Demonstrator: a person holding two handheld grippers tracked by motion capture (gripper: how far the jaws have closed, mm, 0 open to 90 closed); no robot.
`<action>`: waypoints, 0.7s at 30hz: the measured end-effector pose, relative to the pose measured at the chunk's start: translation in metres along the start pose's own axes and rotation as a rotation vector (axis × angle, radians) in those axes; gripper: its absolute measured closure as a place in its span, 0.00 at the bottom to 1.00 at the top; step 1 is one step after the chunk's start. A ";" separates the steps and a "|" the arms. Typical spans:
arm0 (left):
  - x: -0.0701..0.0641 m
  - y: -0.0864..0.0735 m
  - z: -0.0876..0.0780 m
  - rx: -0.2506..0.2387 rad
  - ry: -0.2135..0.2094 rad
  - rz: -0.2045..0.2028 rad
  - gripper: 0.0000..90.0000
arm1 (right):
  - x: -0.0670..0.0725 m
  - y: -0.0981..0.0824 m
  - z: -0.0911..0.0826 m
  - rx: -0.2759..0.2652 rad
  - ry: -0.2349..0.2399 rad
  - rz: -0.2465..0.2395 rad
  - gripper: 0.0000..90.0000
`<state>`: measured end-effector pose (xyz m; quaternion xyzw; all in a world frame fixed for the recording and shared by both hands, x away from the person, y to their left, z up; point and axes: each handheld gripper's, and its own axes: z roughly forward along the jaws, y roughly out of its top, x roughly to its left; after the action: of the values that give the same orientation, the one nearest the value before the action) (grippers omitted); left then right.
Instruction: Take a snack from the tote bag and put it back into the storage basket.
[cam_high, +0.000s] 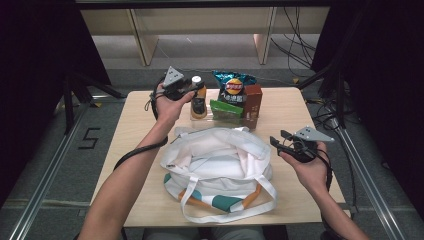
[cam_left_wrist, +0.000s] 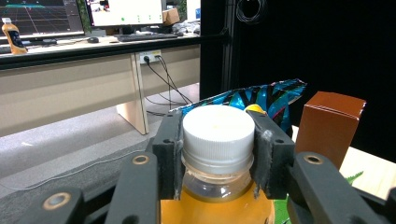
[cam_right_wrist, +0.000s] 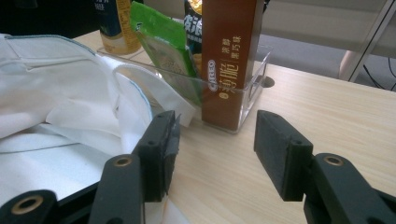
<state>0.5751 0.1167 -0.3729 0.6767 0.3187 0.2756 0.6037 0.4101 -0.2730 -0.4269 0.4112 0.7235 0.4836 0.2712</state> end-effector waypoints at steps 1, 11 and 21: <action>0.000 0.000 0.000 0.000 0.000 0.000 0.65 | 0.000 0.000 0.000 0.000 0.000 0.000 0.55; 0.001 -0.002 0.001 0.009 0.003 0.002 0.65 | 0.000 0.000 0.000 0.001 -0.004 -0.002 0.55; 0.003 -0.005 0.001 0.011 0.009 -0.008 0.65 | 0.002 0.000 0.000 0.005 -0.004 0.024 0.55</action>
<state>0.5772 0.1182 -0.3778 0.6775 0.3259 0.2744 0.5995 0.4088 -0.2717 -0.4271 0.4217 0.7192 0.4840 0.2658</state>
